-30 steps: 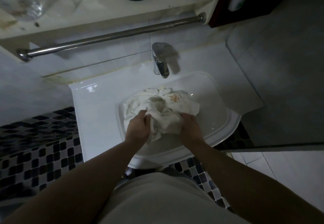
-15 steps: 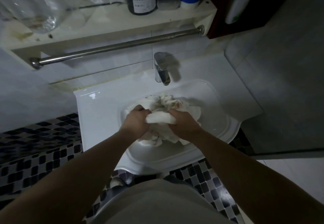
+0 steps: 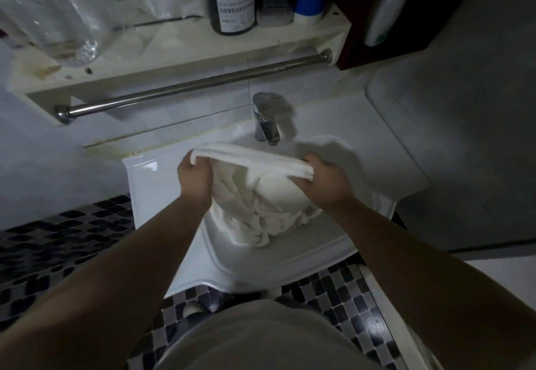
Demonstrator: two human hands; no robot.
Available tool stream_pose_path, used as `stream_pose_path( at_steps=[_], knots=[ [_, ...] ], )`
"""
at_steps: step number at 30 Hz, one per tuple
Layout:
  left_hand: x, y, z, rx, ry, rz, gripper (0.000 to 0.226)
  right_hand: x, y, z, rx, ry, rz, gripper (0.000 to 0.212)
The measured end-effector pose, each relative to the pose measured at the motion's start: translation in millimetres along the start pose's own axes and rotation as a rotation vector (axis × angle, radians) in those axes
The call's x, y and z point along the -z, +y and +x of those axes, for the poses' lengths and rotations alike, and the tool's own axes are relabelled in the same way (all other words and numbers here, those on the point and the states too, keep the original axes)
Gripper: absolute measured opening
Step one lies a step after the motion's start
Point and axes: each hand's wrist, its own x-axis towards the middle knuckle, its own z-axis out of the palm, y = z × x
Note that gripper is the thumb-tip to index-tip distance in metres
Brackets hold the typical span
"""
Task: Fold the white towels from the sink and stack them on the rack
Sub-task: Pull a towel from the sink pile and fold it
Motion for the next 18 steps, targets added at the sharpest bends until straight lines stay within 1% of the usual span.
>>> stream_pose_path(
  at_steps=[1, 2, 3, 4, 5, 6, 8, 9, 10, 11, 13, 16, 18],
  knots=[
    [-1, 9, 6, -0.037, -0.024, 0.016, 0.018, 2, 0, 2, -0.008, 0.003, -0.189, 0.058],
    [-2, 17, 13, -0.078, -0.064, 0.068, 0.017, 2, 1, 3, -0.04, 0.002, -0.357, 0.058],
    [-2, 23, 17, -0.11, -0.097, 0.149, 0.019, 1, 4, 2, -0.094, 0.0, -0.453, 0.055],
    [-2, 31, 21, -0.135, -0.104, 0.236, 0.023, 3, 6, 3, -0.163, 0.005, -0.485, 0.052],
    [0, 34, 25, -0.139, -0.07, 0.312, 0.026, 4, 11, 2, -0.241, 0.002, -0.475, 0.053],
    [2, 37, 29, -0.129, 0.001, 0.362, 0.028, 5, 17, 1, -0.31, 0.001, -0.449, 0.056],
    [10, 40, 37, -0.076, 0.129, 0.437, 0.031, 9, 27, 0, -0.393, 0.028, -0.347, 0.058],
    [14, 39, 40, -0.041, 0.149, 0.486, 0.033, 11, 33, 0, -0.42, 0.057, -0.257, 0.057],
    [17, 38, 42, -0.024, 0.127, 0.548, 0.036, 12, 36, 1, -0.438, 0.083, -0.14, 0.055],
    [19, 36, 42, -0.029, 0.06, 0.627, 0.04, 13, 37, 2, -0.439, 0.091, -0.023, 0.053],
    [13, 35, 34, -0.12, -0.161, 0.802, 0.047, 15, 30, 4, -0.384, 0.073, 0.147, 0.048],
    [-8, 35, 10, -0.376, -0.524, 0.97, 0.069, 13, -2, 10, -0.267, 0.08, 0.345, 0.034],
    [-27, 33, -7, -0.501, -0.726, 1.053, 0.082, 10, -31, 14, -0.178, 0.024, 0.441, 0.033]
  ],
)
